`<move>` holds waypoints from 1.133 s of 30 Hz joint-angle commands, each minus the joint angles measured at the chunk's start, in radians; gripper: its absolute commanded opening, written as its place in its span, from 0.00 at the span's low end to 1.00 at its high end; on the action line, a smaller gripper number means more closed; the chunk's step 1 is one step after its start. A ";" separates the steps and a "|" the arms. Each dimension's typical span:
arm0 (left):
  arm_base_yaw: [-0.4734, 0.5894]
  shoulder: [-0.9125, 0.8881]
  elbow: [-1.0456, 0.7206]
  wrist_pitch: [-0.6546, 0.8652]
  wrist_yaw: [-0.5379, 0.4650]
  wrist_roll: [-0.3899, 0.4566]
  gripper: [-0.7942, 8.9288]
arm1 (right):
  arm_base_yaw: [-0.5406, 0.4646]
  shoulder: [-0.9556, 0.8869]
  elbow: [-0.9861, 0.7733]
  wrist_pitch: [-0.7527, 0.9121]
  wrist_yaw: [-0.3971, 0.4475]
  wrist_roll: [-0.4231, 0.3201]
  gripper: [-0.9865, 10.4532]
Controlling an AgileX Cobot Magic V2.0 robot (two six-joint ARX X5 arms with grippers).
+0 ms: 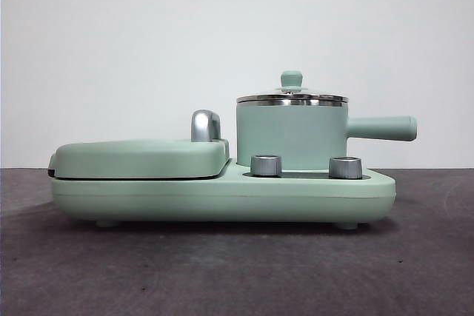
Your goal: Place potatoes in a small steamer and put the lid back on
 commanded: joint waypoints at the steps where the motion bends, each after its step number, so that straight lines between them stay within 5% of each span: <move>1: -0.009 -0.081 -0.063 0.024 0.003 -0.027 0.68 | 0.007 0.004 0.009 0.017 -0.002 -0.043 0.45; 6: -0.009 -0.176 -0.150 0.077 0.002 -0.093 0.60 | 0.007 0.004 0.009 0.028 -0.002 -0.079 0.45; 7: -0.009 -0.185 -0.157 0.082 0.002 -0.092 0.43 | 0.007 0.004 0.009 0.029 -0.002 -0.090 0.43; 9: -0.009 -0.189 -0.158 0.082 0.001 -0.081 0.07 | 0.007 0.004 0.009 0.026 -0.007 -0.107 0.22; 10: -0.009 -0.189 -0.158 0.092 0.000 -0.084 0.12 | 0.007 0.004 0.009 0.023 -0.010 -0.119 0.08; 27: -0.007 -0.195 -0.174 0.117 0.000 -0.123 0.09 | 0.007 0.002 0.009 0.025 -0.001 -0.111 0.10; 34: 0.223 -0.349 -0.401 0.338 0.070 -0.122 0.09 | 0.007 0.002 0.009 0.025 -0.001 -0.111 0.10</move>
